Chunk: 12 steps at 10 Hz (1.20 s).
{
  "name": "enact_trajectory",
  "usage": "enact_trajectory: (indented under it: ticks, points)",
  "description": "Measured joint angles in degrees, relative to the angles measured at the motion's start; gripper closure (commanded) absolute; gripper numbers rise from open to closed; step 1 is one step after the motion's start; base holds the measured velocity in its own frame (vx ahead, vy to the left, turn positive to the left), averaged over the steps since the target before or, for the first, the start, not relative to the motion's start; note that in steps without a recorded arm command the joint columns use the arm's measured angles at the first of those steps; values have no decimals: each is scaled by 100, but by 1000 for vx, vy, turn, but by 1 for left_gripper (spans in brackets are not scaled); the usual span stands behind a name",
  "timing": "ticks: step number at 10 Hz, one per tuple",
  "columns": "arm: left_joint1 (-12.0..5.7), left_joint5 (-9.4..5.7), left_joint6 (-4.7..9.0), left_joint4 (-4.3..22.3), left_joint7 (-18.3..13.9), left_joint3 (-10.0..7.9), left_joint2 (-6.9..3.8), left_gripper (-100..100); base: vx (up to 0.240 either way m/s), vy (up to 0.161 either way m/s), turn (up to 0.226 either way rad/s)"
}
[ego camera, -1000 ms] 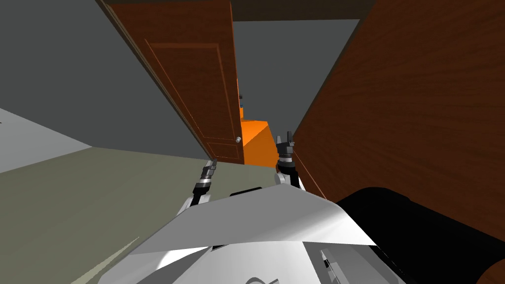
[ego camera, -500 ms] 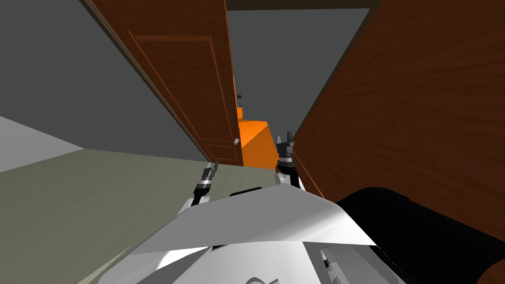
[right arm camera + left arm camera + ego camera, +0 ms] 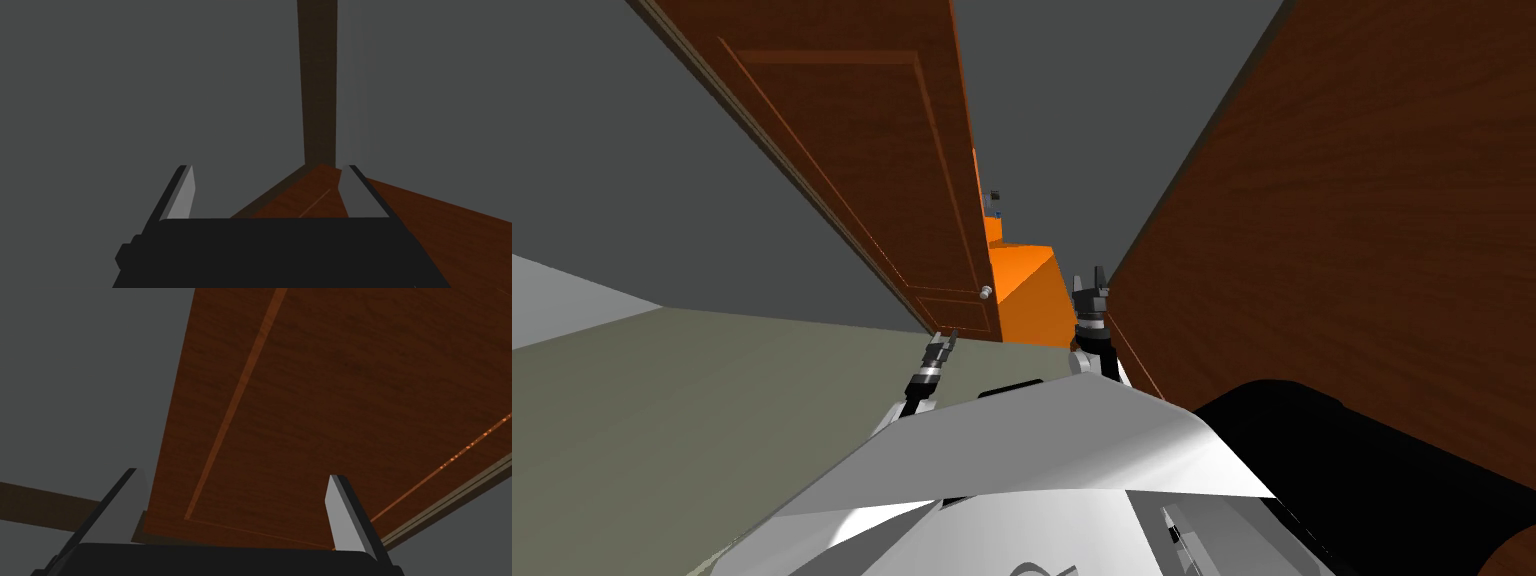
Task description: Pull the door open
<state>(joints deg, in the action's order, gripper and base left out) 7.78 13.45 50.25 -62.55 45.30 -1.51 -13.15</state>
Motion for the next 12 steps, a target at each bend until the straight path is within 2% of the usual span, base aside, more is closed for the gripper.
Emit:
enact_trajectory:
  ticks: [7,12]
  points:
    - [-254,201,187,764,583,-11,-100,-100,92,-45,-12]
    - [-480,351,361,1417,1029,-27,-189,-100,125,-51,-15]
